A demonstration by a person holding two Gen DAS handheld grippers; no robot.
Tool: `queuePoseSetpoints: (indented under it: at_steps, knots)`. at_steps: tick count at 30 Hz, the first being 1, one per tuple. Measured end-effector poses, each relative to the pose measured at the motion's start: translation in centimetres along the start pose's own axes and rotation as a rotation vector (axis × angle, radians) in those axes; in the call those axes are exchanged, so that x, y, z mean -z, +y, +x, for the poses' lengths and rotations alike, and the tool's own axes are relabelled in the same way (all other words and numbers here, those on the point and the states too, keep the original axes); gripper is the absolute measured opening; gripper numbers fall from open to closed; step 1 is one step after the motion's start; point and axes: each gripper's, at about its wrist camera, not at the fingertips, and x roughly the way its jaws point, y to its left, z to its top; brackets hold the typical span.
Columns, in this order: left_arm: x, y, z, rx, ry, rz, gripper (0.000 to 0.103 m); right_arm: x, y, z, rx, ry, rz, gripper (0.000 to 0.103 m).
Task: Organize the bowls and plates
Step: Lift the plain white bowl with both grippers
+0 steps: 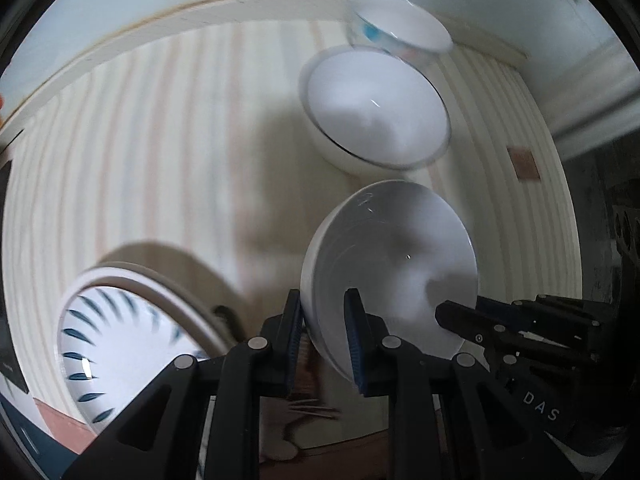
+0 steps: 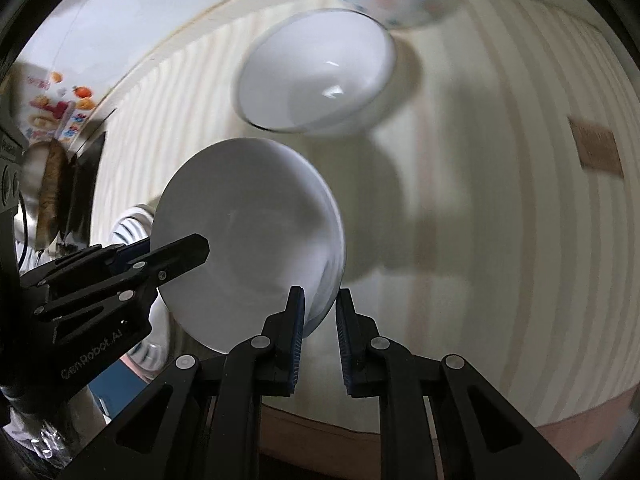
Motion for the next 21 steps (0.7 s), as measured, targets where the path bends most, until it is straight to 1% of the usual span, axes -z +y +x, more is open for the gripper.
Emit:
queuePoseSetpoints:
  at_steps: [4,7,10,18,19,21]
  knots:
    - [0.4,-1.6,1.3,0.007,0.033,0.034,0.019,1.0,-1.9,0.5,0.012,0.005,0.034,0.018]
    - [0.9,-2.1,1.5,0.014,0.052,0.055,0.019,1.9,-3.1,0.4,0.014,0.011,0.049,0.018]
    - [1.3,-2.6,1.7,0.017,0.060,0.064,0.019,2.5,-3.4,0.5,0.013,0.018,0.055,0.018]
    - [2.5,-2.5,2.2,0.019,0.092,0.070,0.019,3.5,-3.2,0.5,0.003,0.036,0.052,0.018]
    - [2.6,-2.5,2.3,0.016,0.134,0.125,0.019,3.3,-2.6,0.8,0.002,0.039,0.050,0.018]
    - [3.0,-2.2,2.3,0.013,0.139,0.125,0.019,3.2,-2.1,1.2,0.001,0.046,0.047,0.018]
